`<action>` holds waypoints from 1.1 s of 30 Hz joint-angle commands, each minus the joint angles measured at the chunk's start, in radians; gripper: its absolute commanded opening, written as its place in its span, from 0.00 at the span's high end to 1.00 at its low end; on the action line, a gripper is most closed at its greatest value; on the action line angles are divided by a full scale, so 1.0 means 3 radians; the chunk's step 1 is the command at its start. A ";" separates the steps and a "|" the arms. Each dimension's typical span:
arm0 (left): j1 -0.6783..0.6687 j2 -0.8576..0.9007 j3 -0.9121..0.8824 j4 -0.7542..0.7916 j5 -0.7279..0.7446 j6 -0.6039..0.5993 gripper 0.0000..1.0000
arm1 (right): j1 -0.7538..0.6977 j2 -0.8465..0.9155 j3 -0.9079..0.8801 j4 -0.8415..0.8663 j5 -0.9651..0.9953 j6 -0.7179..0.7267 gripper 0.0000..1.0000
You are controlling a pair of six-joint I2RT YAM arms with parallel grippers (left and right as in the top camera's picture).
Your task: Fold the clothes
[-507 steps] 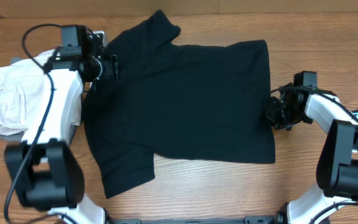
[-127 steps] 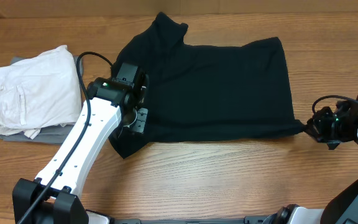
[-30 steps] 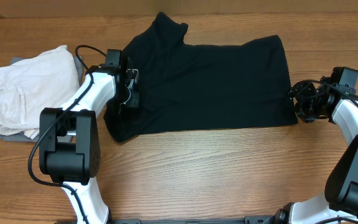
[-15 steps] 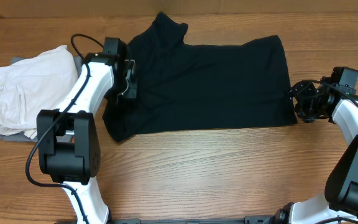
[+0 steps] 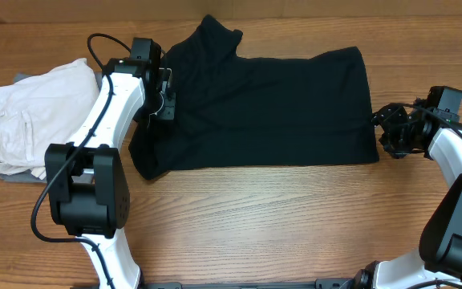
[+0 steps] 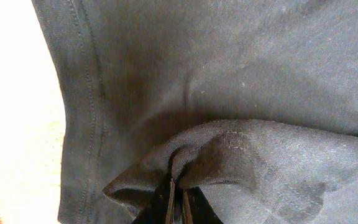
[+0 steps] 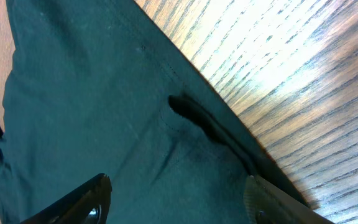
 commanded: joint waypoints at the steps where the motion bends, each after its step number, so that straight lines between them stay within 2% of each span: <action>1: -0.0023 0.0053 0.0075 -0.0015 -0.0057 0.0018 0.95 | -0.0005 0.0003 -0.0001 0.0015 0.0032 -0.0023 0.28; 3: -0.0023 0.0053 0.0075 -0.0018 -0.0057 0.0018 0.91 | -0.0005 0.0003 -0.0001 0.0015 0.0032 -0.0022 0.27; 5: -0.0023 0.0053 0.0075 -0.0017 -0.0057 0.0018 0.80 | -0.0005 0.0003 -0.0001 0.0014 0.0032 -0.0023 0.28; 6: -0.0023 0.0053 0.0075 -0.0018 -0.0057 0.0018 0.81 | -0.0005 0.0003 -0.0001 0.0014 0.0032 -0.0023 0.27; 8: -0.0023 0.0053 0.0075 -0.0018 -0.0057 0.0019 0.96 | -0.0005 0.0003 -0.0001 0.0014 0.0032 -0.0023 0.27; 13: -0.0023 0.0053 0.0075 -0.0024 -0.0057 0.0019 0.96 | -0.0005 0.0003 -0.0001 0.0013 0.0032 -0.0023 0.27; 14: -0.0023 0.0053 0.0075 -0.0028 -0.0057 0.0033 0.93 | -0.0005 0.0003 -0.0001 0.0013 0.0032 -0.0022 0.28; 16: -0.0023 0.0053 0.0071 -0.0055 -0.0057 0.0058 0.69 | -0.0005 0.0003 -0.0001 0.0011 0.0032 -0.0023 0.28; 19: -0.0023 0.0053 0.0005 -0.0057 -0.0074 0.0142 0.43 | -0.0005 0.0003 -0.0001 0.0005 0.0032 -0.0023 0.27; 21: -0.0023 0.0055 -0.0079 0.0020 -0.0072 0.0170 0.37 | -0.0005 0.0003 -0.0001 0.0000 0.0032 -0.0023 0.27; 30: -0.0022 0.0056 -0.0436 0.0303 -0.0072 0.0243 0.39 | -0.0005 0.0003 -0.0001 0.0000 0.0033 -0.0023 0.27; 33: -0.0022 0.0056 -0.0512 0.0362 -0.0104 0.0254 0.45 | -0.0005 0.0003 -0.0001 0.0001 0.0033 -0.0022 0.27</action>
